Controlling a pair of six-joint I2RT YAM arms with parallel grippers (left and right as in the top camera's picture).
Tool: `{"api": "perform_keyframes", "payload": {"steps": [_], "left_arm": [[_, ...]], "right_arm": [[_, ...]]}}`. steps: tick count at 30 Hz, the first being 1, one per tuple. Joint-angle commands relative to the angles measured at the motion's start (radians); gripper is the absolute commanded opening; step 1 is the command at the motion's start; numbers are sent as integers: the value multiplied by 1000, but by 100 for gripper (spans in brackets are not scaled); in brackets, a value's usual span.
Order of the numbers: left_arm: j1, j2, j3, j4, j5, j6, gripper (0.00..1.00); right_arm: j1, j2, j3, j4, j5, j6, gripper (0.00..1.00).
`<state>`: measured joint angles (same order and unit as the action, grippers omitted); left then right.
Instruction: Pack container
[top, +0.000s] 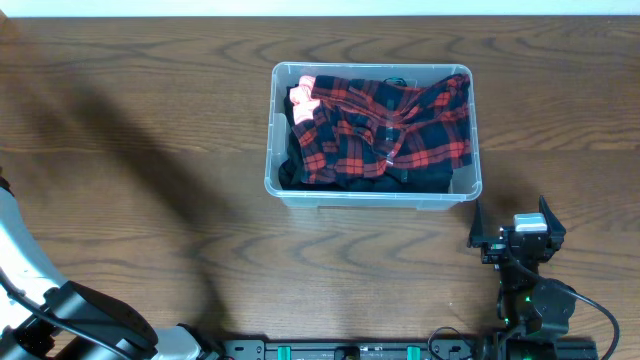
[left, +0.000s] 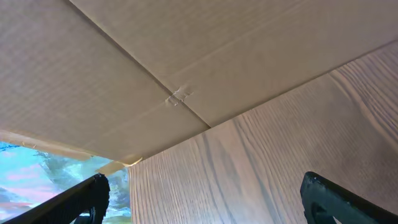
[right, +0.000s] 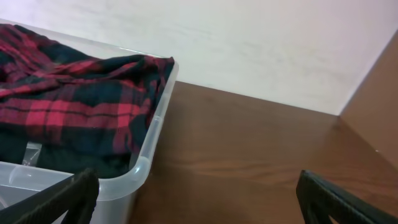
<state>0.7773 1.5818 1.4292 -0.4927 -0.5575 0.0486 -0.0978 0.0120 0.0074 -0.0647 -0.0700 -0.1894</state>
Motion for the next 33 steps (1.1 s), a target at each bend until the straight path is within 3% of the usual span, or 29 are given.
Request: {"api": "perform_keyframes", "payload": {"steps": [1, 25, 33], "left_arm": [[3, -11, -12, 0, -15, -6, 98], [-5, -18, -12, -1, -15, -6, 98], [-101, -184, -12, 0, -15, -6, 98]], "right_arm": [[13, -7, -1, -6, 14, -10, 99], [13, -6, -1, -6, 14, -10, 99], [13, -6, -1, -6, 14, -10, 99]]}}
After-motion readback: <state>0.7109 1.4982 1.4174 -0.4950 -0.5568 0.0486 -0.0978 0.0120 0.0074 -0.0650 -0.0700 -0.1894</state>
